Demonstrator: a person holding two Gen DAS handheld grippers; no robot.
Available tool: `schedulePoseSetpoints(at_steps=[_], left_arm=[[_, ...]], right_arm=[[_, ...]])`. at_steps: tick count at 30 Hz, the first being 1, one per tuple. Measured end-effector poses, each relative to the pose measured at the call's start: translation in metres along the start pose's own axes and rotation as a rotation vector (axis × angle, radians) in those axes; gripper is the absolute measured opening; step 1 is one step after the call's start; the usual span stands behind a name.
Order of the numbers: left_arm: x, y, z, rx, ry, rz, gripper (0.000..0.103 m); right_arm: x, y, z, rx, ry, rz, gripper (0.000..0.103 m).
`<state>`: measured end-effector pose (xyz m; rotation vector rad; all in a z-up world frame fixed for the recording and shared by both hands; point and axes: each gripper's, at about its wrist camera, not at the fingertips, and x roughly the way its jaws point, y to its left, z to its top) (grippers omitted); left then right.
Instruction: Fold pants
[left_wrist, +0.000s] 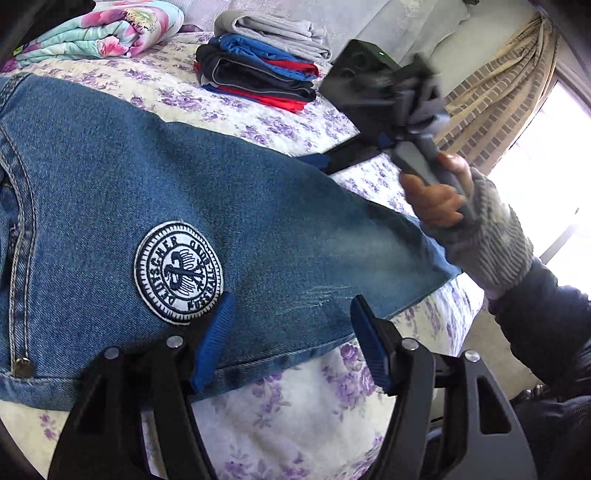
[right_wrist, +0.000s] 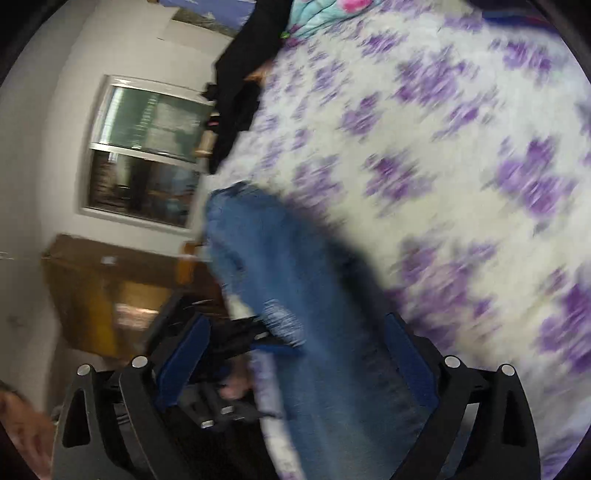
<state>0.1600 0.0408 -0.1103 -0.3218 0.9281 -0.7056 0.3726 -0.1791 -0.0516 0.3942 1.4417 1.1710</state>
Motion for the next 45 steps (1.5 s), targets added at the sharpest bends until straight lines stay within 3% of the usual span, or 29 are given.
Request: schedulePoseSetpoints(at_steps=[3, 6, 8, 11, 15, 17, 19, 24, 26, 27, 29, 31, 36, 37, 39, 41, 43, 45], left_arm=[[0.002, 0.003, 0.001, -0.01, -0.005, -0.009, 0.063], [0.01, 0.003, 0.004, -0.007, -0.004, -0.005, 0.063], [0.012, 0.002, 0.006, -0.007, -0.003, -0.004, 0.063], [0.015, 0.0, 0.007, -0.004, -0.007, -0.004, 0.063], [0.016, -0.003, 0.006, -0.003, -0.01, 0.011, 0.063], [0.016, -0.004, 0.006, -0.002, -0.015, 0.012, 0.063], [0.016, -0.005, 0.006, 0.0, -0.019, 0.011, 0.063], [0.013, -0.003, 0.01, -0.031, -0.005, 0.006, 0.063], [0.002, -0.001, 0.015, -0.064, -0.002, 0.0, 0.063], [-0.004, 0.001, 0.016, -0.068, -0.009, 0.006, 0.063], [-0.02, 0.005, 0.023, -0.07, -0.044, 0.039, 0.063], [-0.035, 0.013, 0.031, -0.092, -0.072, 0.059, 0.063], [-0.055, 0.035, 0.047, -0.161, -0.137, 0.11, 0.064], [-0.054, 0.042, 0.047, -0.181, -0.126, 0.151, 0.063], [-0.051, 0.054, 0.041, -0.228, -0.108, 0.15, 0.057], [-0.055, 0.06, 0.037, -0.229, -0.115, 0.174, 0.038], [-0.059, 0.066, 0.035, -0.275, -0.116, 0.169, 0.032], [-0.069, 0.069, 0.033, -0.333, -0.13, 0.131, 0.034]], right_arm=[[0.009, -0.005, 0.007, 0.024, 0.059, 0.066, 0.096], [0.025, 0.011, -0.004, -0.033, 0.132, 0.161, 0.097], [0.03, 0.023, -0.006, -0.077, 0.14, 0.182, 0.1], [0.046, 0.021, 0.01, -0.037, 0.119, 0.238, 0.1], [0.046, 0.005, 0.024, 0.094, -0.027, 0.237, 0.1], [0.032, -0.011, 0.017, 0.171, -0.128, 0.33, 0.098], [0.021, -0.021, 0.008, 0.21, -0.19, 0.365, 0.091], [0.015, -0.025, 0.005, 0.204, -0.173, 0.285, 0.074], [0.004, -0.018, 0.002, 0.189, -0.175, 0.239, 0.075], [-0.01, -0.016, 0.001, 0.175, -0.203, 0.173, 0.082], [-0.034, -0.019, -0.004, 0.183, -0.293, 0.101, 0.085], [-0.052, -0.008, -0.012, 0.166, -0.363, 0.139, 0.086], [-0.015, 0.039, -0.02, 0.076, -0.271, 0.281, 0.09], [-0.004, 0.039, -0.02, 0.081, -0.273, 0.232, 0.09], [0.008, 0.023, -0.017, 0.13, -0.291, 0.128, 0.089], [0.019, -0.005, -0.016, 0.226, -0.301, 0.141, 0.079], [0.013, -0.008, -0.021, 0.235, -0.308, 0.159, 0.074], [0.0, 0.0, -0.031, 0.224, -0.331, 0.145, 0.081]])
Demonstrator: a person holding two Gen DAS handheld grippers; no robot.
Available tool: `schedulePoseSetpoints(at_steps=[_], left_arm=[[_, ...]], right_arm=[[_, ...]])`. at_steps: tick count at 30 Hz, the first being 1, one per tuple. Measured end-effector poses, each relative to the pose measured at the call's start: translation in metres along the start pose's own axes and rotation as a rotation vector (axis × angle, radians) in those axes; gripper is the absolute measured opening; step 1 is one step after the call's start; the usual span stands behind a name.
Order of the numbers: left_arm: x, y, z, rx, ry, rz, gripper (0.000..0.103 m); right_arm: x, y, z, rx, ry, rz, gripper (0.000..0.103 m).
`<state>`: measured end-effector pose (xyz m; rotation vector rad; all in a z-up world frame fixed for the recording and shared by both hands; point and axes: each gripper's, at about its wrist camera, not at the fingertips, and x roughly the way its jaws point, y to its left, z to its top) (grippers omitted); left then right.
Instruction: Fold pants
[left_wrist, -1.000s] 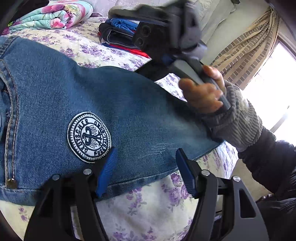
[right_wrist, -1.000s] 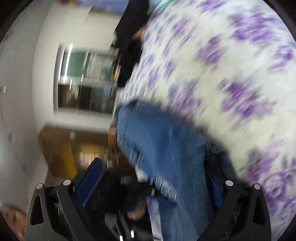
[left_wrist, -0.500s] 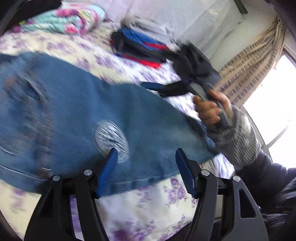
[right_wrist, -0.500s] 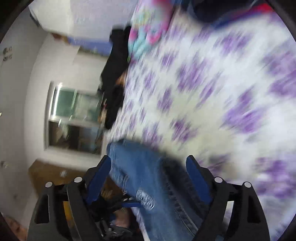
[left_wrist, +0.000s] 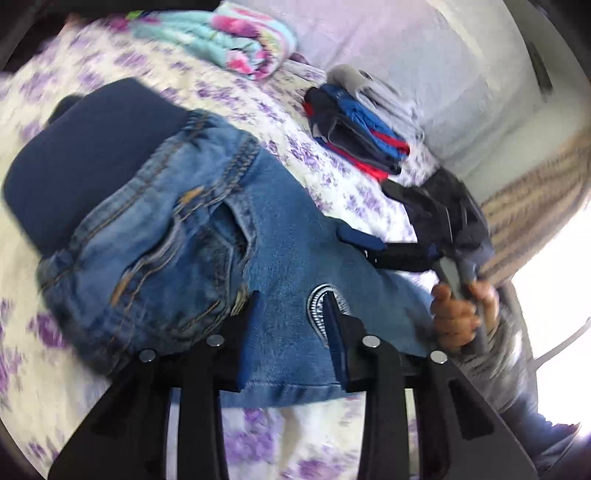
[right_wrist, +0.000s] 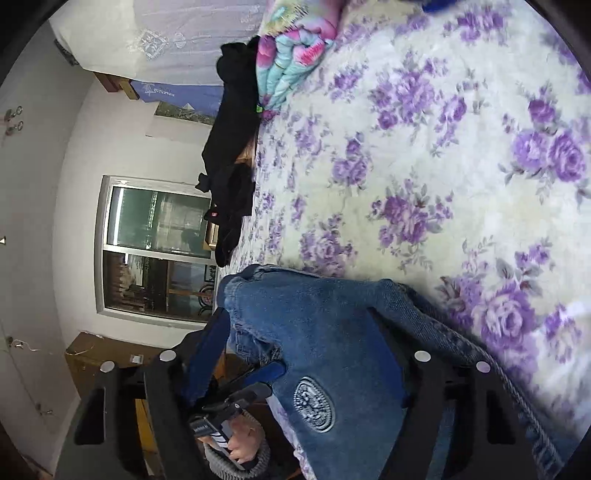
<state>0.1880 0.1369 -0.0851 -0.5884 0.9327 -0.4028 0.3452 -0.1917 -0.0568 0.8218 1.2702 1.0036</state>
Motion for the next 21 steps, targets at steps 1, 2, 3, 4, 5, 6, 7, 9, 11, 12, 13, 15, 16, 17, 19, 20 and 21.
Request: schedulePoseSetpoints(at_steps=[1, 2, 3, 4, 5, 6, 7, 9, 11, 12, 13, 15, 16, 17, 19, 20, 21], left_arm=[[-0.007, -0.003, 0.002, 0.006, -0.014, -0.004, 0.039], [-0.015, -0.008, 0.003, 0.032, -0.041, 0.013, 0.049], [-0.021, -0.012, 0.005, 0.053, -0.067, 0.041, 0.055], [-0.025, -0.017, 0.009, 0.07, -0.091, 0.072, 0.063], [-0.03, -0.019, 0.013, 0.082, -0.117, 0.099, 0.064], [-0.033, -0.019, 0.018, 0.081, -0.138, 0.12, 0.064], [-0.035, -0.015, 0.022, 0.068, -0.151, 0.136, 0.064], [-0.026, 0.002, 0.032, 0.038, -0.122, 0.151, 0.063], [-0.015, 0.018, 0.034, 0.004, -0.114, 0.184, 0.046], [-0.013, 0.024, 0.032, -0.011, -0.123, 0.177, 0.046], [-0.015, 0.025, 0.031, -0.016, -0.132, 0.16, 0.046], [-0.023, 0.026, 0.027, -0.045, -0.141, 0.126, 0.046], [-0.028, 0.025, 0.023, -0.059, -0.147, 0.108, 0.047], [-0.033, 0.023, 0.021, -0.062, -0.154, 0.092, 0.053], [-0.043, 0.012, 0.014, -0.033, -0.187, 0.094, 0.064], [-0.048, 0.006, 0.011, -0.011, -0.206, 0.108, 0.069], [-0.051, -0.003, 0.006, 0.028, -0.225, 0.123, 0.071]], right_arm=[[-0.008, 0.009, -0.005, -0.02, -0.02, 0.006, 0.085], [-0.013, 0.017, -0.008, -0.042, -0.037, 0.025, 0.091], [-0.012, 0.023, -0.009, -0.058, -0.049, 0.036, 0.094], [-0.011, 0.026, -0.01, -0.067, -0.062, 0.043, 0.095], [-0.001, 0.026, -0.006, -0.062, -0.069, 0.045, 0.096], [0.013, 0.024, -0.005, -0.045, -0.072, 0.038, 0.097], [0.024, 0.018, -0.001, -0.008, -0.068, 0.013, 0.097], [0.04, 0.01, 0.005, 0.037, -0.073, -0.013, 0.096], [0.037, 0.011, 0.003, 0.033, -0.1, 0.01, 0.096], [0.035, 0.015, 0.001, 0.029, -0.108, 0.003, 0.096], [0.031, 0.017, -0.002, 0.02, -0.124, -0.011, 0.096], [0.014, 0.029, -0.016, -0.026, -0.163, -0.01, 0.096], [0.009, 0.034, -0.023, -0.047, -0.182, -0.012, 0.097], [-0.003, 0.039, -0.034, -0.071, -0.209, -0.025, 0.097], [-0.032, 0.043, -0.061, -0.103, -0.278, -0.093, 0.097], [-0.05, 0.045, -0.078, -0.114, -0.326, -0.144, 0.098], [-0.065, 0.045, -0.094, -0.119, -0.366, -0.192, 0.099]])
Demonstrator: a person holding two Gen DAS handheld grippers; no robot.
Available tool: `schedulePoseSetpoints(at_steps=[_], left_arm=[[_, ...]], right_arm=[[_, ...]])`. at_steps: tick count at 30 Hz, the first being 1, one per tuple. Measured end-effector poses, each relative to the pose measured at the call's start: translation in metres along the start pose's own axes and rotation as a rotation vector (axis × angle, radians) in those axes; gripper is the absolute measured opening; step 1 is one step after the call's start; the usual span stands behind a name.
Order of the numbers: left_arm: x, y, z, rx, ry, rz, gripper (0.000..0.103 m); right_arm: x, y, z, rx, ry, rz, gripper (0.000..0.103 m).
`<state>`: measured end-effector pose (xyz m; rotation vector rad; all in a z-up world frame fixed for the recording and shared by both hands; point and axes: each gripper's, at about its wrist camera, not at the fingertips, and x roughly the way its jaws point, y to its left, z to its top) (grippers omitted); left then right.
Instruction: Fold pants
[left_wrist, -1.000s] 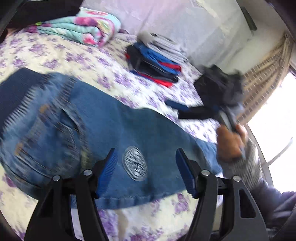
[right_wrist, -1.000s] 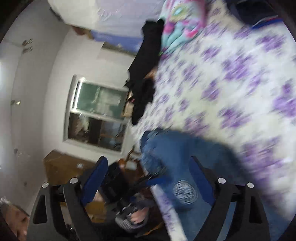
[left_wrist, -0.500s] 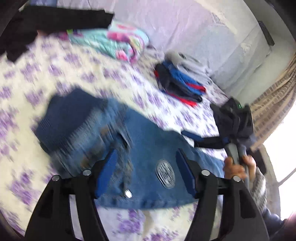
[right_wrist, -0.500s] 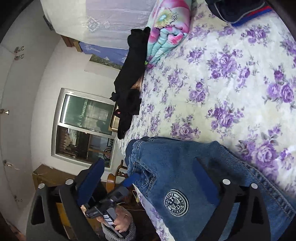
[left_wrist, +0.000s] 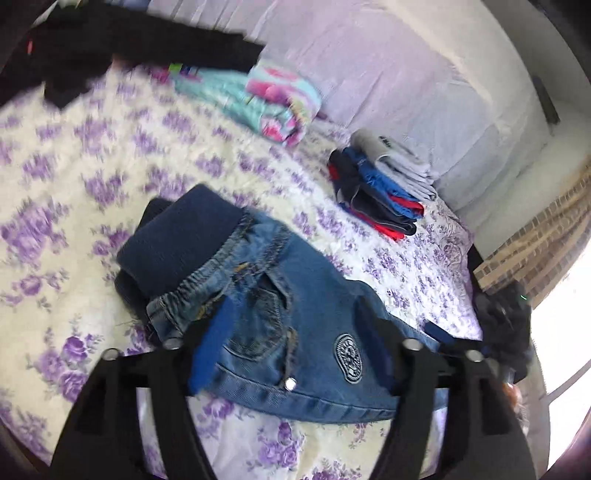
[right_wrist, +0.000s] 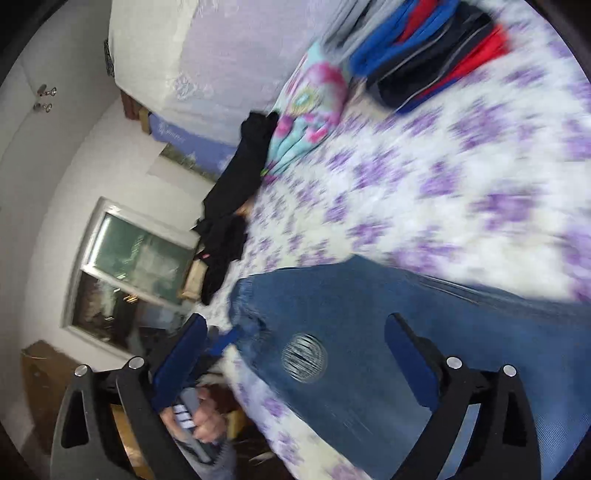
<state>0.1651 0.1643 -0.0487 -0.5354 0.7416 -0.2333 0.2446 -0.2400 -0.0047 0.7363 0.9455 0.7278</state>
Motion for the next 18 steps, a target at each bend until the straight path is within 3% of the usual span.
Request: schedulePoseSetpoints(at_steps=[3, 5, 7, 9, 10, 12, 15, 18], left_arm=[[0.002, -0.019, -0.013, 0.097, -0.008, 0.053, 0.075], [0.014, -0.029, -0.023, 0.157, 0.022, 0.096, 0.081], [0.036, -0.03, -0.036, 0.196, 0.051, 0.165, 0.087], [0.041, -0.036, -0.046, 0.249, 0.02, 0.21, 0.092], [0.043, -0.043, -0.05, 0.277, 0.013, 0.24, 0.095], [0.045, -0.05, -0.052, 0.299, 0.011, 0.291, 0.095], [0.031, -0.049, -0.051, 0.256, -0.006, 0.241, 0.095], [0.015, -0.038, -0.05, 0.171, -0.037, 0.169, 0.096]], right_arm=[[-0.056, -0.012, -0.03, -0.014, -0.096, -0.132, 0.099], [-0.084, -0.029, -0.047, 0.015, -0.131, -0.167, 0.099], [-0.096, -0.06, -0.059, 0.099, -0.136, -0.147, 0.099], [-0.104, -0.096, -0.068, 0.2, -0.155, -0.091, 0.096], [-0.11, -0.1, -0.069, 0.204, -0.185, -0.05, 0.096], [-0.124, -0.093, -0.071, 0.206, -0.223, -0.058, 0.097], [-0.16, -0.08, -0.086, 0.141, -0.303, -0.049, 0.097], [-0.214, -0.091, -0.122, 0.178, -0.417, -0.126, 0.099]])
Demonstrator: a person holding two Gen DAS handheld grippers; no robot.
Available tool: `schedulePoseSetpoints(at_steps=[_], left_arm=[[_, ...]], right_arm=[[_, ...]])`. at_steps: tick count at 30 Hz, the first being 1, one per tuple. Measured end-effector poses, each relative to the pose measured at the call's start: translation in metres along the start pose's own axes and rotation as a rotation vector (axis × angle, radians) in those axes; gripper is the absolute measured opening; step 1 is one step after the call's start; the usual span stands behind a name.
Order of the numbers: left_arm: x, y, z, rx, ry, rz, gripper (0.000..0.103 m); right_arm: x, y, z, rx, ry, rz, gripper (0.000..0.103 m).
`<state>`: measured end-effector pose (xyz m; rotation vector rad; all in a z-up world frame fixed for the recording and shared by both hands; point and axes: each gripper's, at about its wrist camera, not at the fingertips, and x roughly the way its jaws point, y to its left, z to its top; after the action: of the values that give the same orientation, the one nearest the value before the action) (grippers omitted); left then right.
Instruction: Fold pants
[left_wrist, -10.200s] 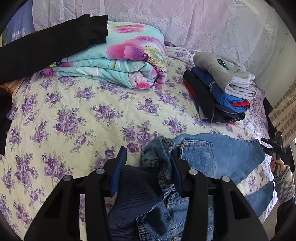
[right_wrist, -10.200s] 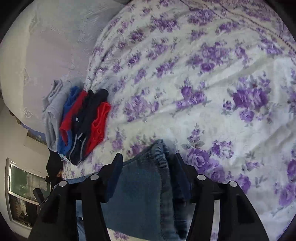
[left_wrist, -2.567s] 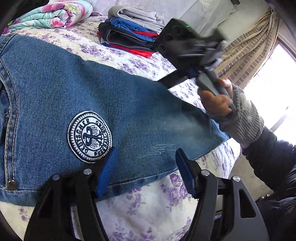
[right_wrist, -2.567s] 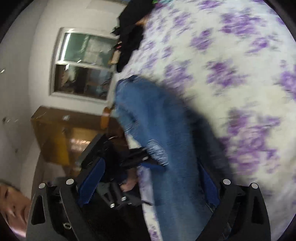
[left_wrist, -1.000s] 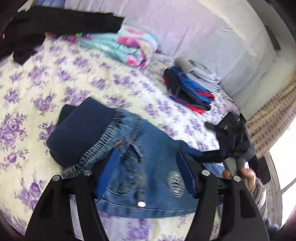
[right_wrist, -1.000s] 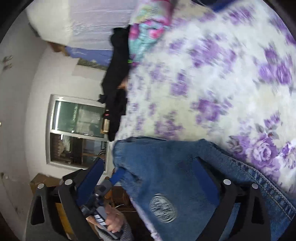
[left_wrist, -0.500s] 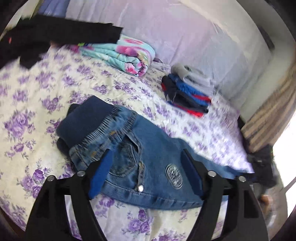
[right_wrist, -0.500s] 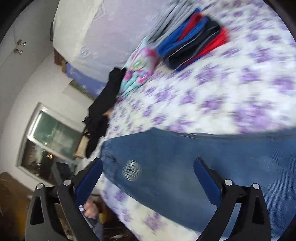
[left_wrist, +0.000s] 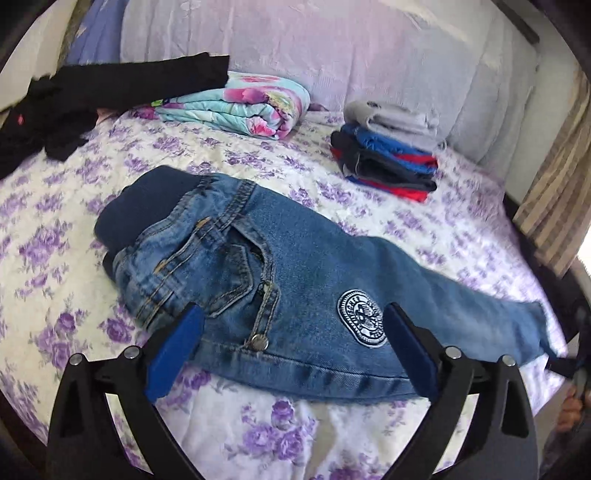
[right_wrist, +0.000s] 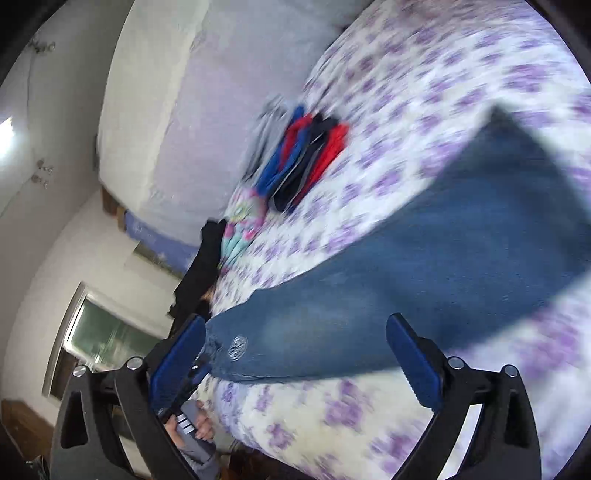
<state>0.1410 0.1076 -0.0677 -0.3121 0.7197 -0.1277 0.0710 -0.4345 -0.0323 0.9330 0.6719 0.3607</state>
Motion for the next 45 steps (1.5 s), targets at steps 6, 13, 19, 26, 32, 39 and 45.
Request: schedulePoseSetpoints(at_steps=[6, 13, 19, 26, 32, 39, 45], left_arm=[[-0.001, 0.013, -0.007, -0.08, -0.029, -0.054, 0.098], [0.008, -0.008, -0.017, 0.089, -0.029, 0.06, 0.098], [0.009, -0.013, -0.022, 0.129, -0.047, 0.095, 0.098], [0.007, -0.01, -0.023, 0.13, -0.049, 0.072, 0.098], [0.002, -0.004, -0.021, 0.105, -0.042, 0.038, 0.098], [-0.031, 0.021, -0.007, -0.038, -0.116, -0.052, 0.098], [-0.049, 0.047, -0.003, -0.096, -0.15, -0.054, 0.098]], right_arm=[[-0.054, -0.051, -0.019, 0.133, -0.155, -0.084, 0.099], [-0.053, -0.084, -0.01, 0.234, -0.272, -0.162, 0.084], [-0.042, -0.089, 0.005, 0.232, -0.345, -0.188, 0.085], [-0.032, -0.086, 0.004, 0.157, -0.376, -0.253, 0.041], [-0.039, -0.094, 0.001, 0.181, -0.39, -0.192, 0.019], [-0.017, 0.016, 0.011, -0.247, -0.362, -0.331, 0.018], [0.053, 0.121, -0.016, -0.661, -0.263, -0.392, 0.018]])
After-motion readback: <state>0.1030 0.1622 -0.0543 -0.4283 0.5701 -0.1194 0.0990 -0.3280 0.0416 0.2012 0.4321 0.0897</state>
